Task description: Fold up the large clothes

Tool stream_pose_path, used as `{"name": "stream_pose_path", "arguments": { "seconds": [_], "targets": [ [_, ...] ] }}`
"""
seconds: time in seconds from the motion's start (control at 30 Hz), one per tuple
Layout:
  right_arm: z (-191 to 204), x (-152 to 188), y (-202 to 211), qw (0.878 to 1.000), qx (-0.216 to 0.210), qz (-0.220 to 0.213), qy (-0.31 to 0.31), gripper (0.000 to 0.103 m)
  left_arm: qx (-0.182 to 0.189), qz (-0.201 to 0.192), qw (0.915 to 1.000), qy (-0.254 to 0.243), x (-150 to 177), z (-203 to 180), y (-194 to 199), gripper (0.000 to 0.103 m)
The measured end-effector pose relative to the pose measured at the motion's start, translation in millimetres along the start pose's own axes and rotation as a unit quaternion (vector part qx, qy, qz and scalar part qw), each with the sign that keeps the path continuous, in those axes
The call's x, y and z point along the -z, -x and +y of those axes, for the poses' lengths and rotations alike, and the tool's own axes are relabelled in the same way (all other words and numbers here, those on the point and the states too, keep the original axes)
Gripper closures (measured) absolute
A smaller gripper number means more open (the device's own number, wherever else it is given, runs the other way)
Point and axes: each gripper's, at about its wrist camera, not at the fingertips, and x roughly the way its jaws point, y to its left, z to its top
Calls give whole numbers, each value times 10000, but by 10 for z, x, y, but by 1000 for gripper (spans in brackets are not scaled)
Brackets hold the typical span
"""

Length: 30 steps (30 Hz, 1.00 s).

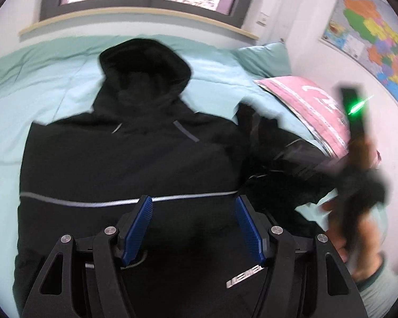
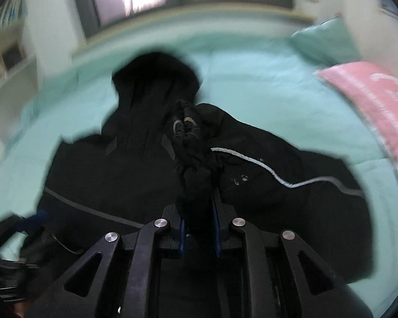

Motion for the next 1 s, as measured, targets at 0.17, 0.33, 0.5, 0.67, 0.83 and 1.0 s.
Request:
{"name": "stream_pose_path", "arguments": {
  "seconds": [0.17,0.33,0.5,0.67,0.83,1.0],
  "targets": [
    [303,303,-592,9974,404,424,429,81,-13,194,9997,168,126,247,-79,37],
    [184,260,-91,9978,-589,229,185,59,450,230,9983,282,79,244,-260,37],
    [-158,383,563,9991,-250,-337,10,52,1052,378,9925,486,-81,44,-622,37],
    [-669,538,726,9982,-116,-292,-503,50,1102,667,9886,782,-230,-149,-1205,37],
    [-1038,621,749,9970,294,-309,-648,50,605,833,9907,888,-267,-235,-1645,58],
    [-1147,575,749,9958,438,-269,-759,50,671,533,9943,642,-302,-325,-1551,81]
  ]
}}
